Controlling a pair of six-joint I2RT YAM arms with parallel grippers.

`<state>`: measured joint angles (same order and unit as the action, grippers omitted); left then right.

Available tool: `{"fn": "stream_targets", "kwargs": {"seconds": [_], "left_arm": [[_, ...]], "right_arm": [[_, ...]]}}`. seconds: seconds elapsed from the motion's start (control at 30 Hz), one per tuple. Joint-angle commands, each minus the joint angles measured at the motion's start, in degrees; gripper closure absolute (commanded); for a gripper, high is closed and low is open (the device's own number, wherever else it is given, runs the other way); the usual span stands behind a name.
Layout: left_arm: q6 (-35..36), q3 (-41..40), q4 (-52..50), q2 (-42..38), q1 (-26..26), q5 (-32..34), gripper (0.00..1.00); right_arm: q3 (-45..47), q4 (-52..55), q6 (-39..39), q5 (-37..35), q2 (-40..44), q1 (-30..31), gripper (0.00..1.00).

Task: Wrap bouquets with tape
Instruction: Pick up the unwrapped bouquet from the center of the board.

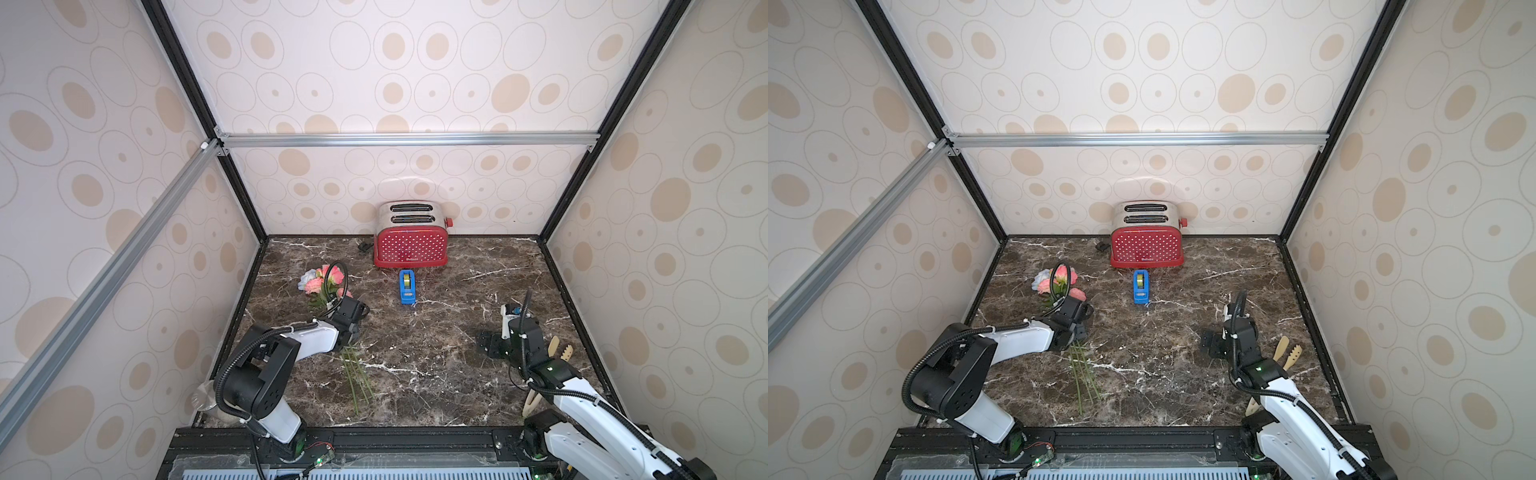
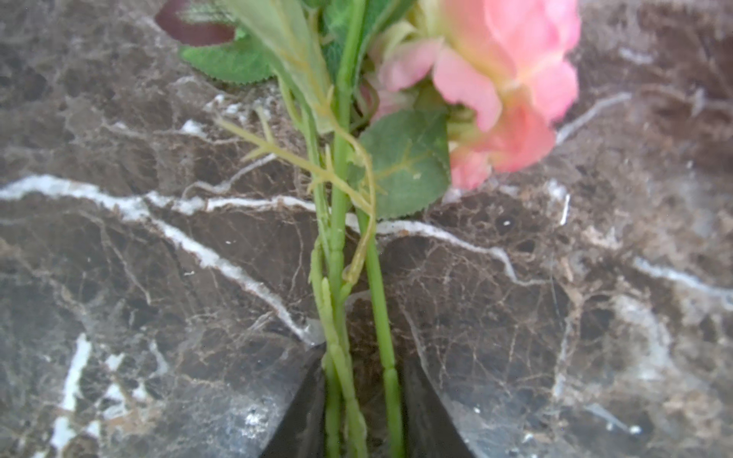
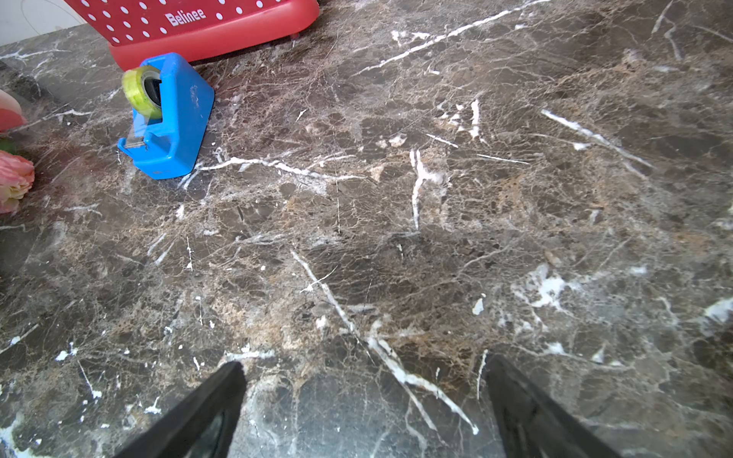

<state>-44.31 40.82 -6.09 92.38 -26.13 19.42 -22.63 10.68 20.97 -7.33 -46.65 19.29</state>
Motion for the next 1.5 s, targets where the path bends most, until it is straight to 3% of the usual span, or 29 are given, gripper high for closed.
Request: {"fn": "stream_targets", "kwargs": {"seconds": [0.0, 0.13, 0.37, 0.83, 1.0, 1.2, 1.33, 1.47], "left_arm": [[1.3, -1.1, -1.5, 0.3, 0.3, -2.0, 0.77], [1.9, -1.2, -1.8, -0.6, 0.4, -1.7, 0.82], [3.4, -1.2, -3.2, -4.5, 0.5, 0.7, 1.00], [14.5, -4.8, 0.6, -22.8, 0.9, 2.1, 1.00], [21.9, -5.1, 1.0, -31.8, 0.9, -2.7, 1.00], [33.9, -4.1, 4.0, -40.7, 0.8, -16.2, 1.00], [42.5, -2.4, 4.1, -41.2, 0.6, -22.9, 1.00], [46.6, 0.7, 3.7, -37.9, -0.1, -27.4, 1.00]], "right_arm": [[0.1, -0.4, 0.4, -0.3, 0.2, 0.3, 0.03], [0.0, 0.0, 0.7, -0.9, 0.2, 0.4, 0.03], [0.3, 0.0, 0.8, -0.6, 1.0, 0.4, 0.03], [1.0, -0.2, 0.8, -0.8, 2.8, 0.3, 0.03], [1.0, -0.2, 0.8, -0.8, 2.9, 0.3, 0.03], [1.3, -0.2, 0.9, -0.9, 3.8, 0.4, 0.03], [1.5, 0.2, 1.0, -1.9, 5.1, 0.4, 0.03], [0.7, 3.2, 2.2, -4.4, 7.0, 0.3, 0.03]]}}
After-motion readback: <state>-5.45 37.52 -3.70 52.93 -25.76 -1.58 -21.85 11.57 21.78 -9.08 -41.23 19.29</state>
